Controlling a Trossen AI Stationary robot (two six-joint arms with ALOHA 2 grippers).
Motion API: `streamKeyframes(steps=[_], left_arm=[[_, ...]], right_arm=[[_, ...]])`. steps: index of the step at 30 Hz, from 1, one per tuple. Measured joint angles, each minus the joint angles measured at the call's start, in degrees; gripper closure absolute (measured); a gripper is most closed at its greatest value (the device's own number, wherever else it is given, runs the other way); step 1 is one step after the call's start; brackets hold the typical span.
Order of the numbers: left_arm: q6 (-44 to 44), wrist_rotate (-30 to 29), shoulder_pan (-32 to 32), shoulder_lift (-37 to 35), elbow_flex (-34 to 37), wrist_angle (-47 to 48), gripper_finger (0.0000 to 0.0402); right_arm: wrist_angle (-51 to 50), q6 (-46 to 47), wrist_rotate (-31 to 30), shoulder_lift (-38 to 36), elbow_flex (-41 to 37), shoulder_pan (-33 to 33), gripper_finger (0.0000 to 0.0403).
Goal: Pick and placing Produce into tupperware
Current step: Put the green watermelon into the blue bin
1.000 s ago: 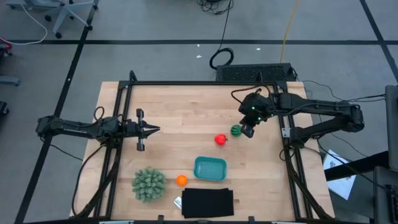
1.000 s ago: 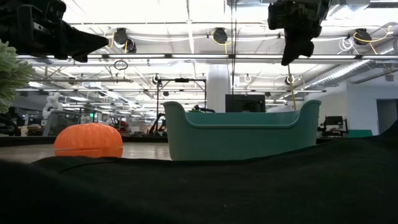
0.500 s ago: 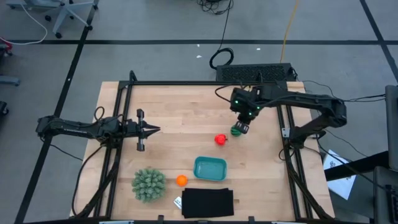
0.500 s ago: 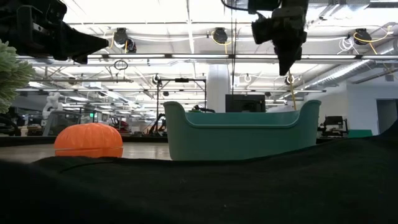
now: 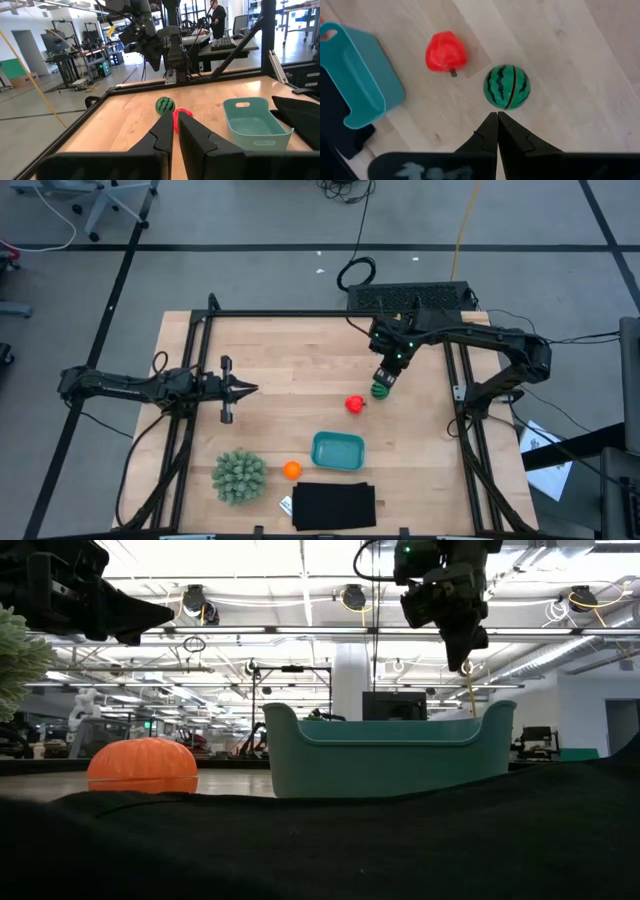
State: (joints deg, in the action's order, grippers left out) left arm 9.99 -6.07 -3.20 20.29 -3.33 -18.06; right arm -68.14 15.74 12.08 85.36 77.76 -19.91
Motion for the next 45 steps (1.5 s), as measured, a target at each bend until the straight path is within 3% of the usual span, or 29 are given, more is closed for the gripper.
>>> streamKeyframes(steps=[11,15,22,37,45], left_arm=[[0.01,0.02,0.01,0.00,0.00,0.33,0.0371],[0.01,0.02,0.00,0.00,0.00,0.34,0.0371],[0.01,0.04,0.01,0.00,0.00,0.34,0.0371],[-0.19,0.07,0.01,0.00,0.00,2.99,0.0371],[-0.25,0.07,0.01,0.00,0.00,2.99,0.0371]], right_arm=[[-1.33,0.62,0.00,0.00,0.00,-0.29,0.0401],[-1.36,0.08,0.00,0.00,0.00,-0.27,0.0383],[-1.02,0.08,0.02,0.00,0.00,-0.27,0.0300],[0.27,2.21,1.60,0.02,-0.53,-0.27,0.0069],[4.44,3.85,1.51,0.00,-5.63,-0.27,0.0028]])
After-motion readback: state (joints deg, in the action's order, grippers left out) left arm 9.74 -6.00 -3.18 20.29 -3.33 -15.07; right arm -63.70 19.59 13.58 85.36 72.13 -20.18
